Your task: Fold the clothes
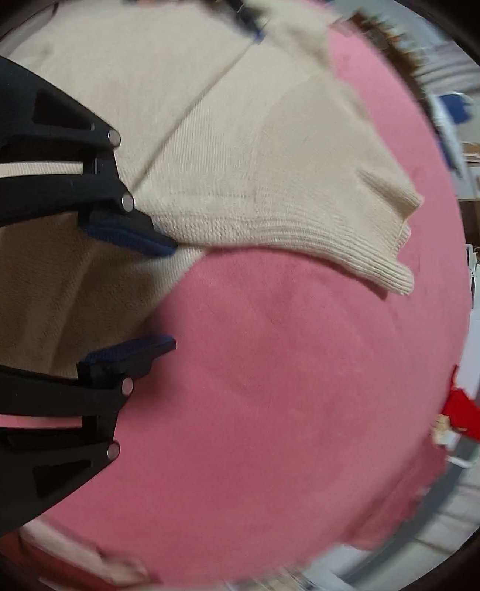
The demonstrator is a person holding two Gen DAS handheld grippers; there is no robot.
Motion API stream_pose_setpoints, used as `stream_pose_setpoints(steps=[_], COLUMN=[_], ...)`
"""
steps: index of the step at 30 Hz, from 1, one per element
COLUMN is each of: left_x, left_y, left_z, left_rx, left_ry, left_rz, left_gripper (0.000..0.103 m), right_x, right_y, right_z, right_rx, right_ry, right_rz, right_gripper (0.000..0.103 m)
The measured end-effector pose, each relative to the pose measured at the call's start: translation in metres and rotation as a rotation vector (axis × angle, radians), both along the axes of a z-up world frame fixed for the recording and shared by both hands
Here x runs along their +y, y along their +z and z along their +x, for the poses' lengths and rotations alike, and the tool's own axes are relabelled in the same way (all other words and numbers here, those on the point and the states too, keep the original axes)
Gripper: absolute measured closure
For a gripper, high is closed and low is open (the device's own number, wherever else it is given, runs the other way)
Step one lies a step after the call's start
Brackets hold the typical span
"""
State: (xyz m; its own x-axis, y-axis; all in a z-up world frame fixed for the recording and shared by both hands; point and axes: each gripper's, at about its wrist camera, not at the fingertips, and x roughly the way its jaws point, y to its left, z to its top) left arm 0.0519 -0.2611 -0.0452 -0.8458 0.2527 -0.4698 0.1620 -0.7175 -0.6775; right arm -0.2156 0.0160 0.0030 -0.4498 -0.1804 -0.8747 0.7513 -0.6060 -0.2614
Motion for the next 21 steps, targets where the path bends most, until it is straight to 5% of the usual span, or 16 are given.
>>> stream_pose_setpoints(steps=[5,10,12,15,17,20,21], left_x=[-0.002,-0.005,-0.005,-0.005,-0.006,-0.005,-0.004], left_y=[-0.002,-0.004,-0.005,-0.006,-0.007,-0.007,-0.006], left_z=[-0.003,-0.004,-0.003,-0.003,-0.003,-0.003,-0.004], left_rx=[0.003,0.008,0.010,0.010,0.010,0.011,0.011], left_ry=[0.000,-0.001,-0.002,-0.002,-0.002,-0.001,-0.001], left_rz=[0.003,0.006,0.007,0.005,0.004,0.004,0.004], left_gripper=[0.087,0.087,0.087,0.087,0.087,0.087,0.087], right_x=[0.049,0.058,0.063,0.053,0.034,0.008,0.006], right_y=[-0.001,0.011,0.027,0.041,0.034,0.009,0.004], right_z=[-0.011,0.006,0.009,0.037,0.055,0.060,0.060], right_rx=[0.047,0.184,0.147,0.055,0.022,0.051,0.078], right_ry=[-0.279,-0.331,-0.325,-0.184,-0.080,-0.083,-0.108], right_rz=[-0.131,-0.069,-0.168,-0.277,-0.210,-0.069,-0.057], right_gripper=[0.022,0.027,0.036,0.036,0.036,0.036,0.023])
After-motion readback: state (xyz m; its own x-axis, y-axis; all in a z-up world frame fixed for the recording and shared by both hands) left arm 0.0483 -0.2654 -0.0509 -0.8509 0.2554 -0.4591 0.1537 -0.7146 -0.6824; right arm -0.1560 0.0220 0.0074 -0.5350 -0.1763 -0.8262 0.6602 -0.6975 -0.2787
